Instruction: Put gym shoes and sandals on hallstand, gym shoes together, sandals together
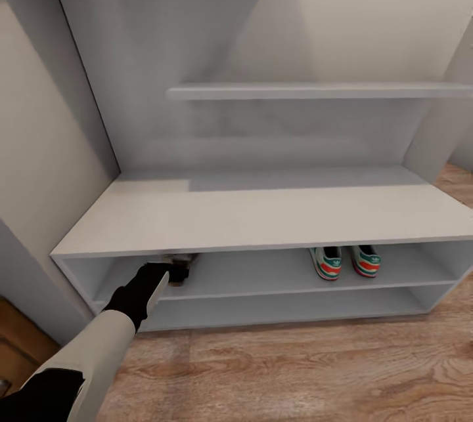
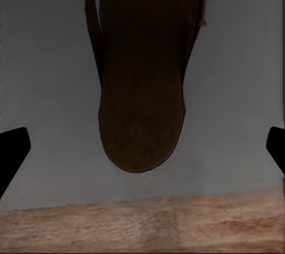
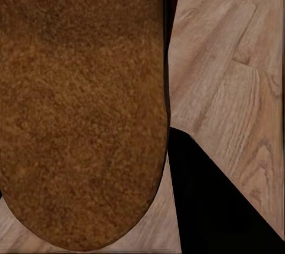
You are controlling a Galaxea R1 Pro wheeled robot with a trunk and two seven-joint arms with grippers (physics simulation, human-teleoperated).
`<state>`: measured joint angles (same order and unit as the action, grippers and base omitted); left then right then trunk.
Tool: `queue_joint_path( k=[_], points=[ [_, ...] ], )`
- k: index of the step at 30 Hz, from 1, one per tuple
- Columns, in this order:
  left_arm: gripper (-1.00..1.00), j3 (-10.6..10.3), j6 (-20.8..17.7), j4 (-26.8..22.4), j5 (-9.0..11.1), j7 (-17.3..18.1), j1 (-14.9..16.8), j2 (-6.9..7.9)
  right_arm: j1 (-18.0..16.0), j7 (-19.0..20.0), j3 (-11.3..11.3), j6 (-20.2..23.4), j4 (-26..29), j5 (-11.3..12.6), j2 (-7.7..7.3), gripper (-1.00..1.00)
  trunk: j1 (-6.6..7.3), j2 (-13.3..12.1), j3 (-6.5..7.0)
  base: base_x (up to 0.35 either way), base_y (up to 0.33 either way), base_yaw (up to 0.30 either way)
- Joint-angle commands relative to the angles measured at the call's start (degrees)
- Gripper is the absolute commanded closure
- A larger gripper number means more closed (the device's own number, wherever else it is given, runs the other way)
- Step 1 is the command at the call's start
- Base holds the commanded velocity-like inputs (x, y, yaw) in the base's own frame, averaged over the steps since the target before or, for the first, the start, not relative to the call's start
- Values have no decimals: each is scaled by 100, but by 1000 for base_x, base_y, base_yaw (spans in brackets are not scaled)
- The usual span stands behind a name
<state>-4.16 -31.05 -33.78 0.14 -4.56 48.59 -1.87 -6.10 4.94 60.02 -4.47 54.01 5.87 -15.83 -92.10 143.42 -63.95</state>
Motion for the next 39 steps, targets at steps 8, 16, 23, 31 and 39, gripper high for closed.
queue_joint_path(
  k=[8,16,23,31,39],
  points=[
    [-100,-34,-11,-29,4,-29,-2,2,-5,51,10,-10,-5,81,6,100,4,2,-5,-315,0,0],
    [-100,-32,0,-32,10,-28,-12,2,-5,52,9,-10,-5,81,9,100,4,2,-5,-335,0,0],
    [-100,-32,359,-54,39,40,-394,15,-6,51,9,-10,-5,81,12,100,4,2,-5,-336,0,0],
    [-100,-32,1614,-70,45,770,-1347,173,-5,51,2,-12,-5,79,21,100,4,2,-5,-216,0,0],
    [-100,137,3339,-17,60,2992,-2483,907,-6,56,-21,-19,-12,61,35,100,4,2,-5,-14,0,0]
  ],
)
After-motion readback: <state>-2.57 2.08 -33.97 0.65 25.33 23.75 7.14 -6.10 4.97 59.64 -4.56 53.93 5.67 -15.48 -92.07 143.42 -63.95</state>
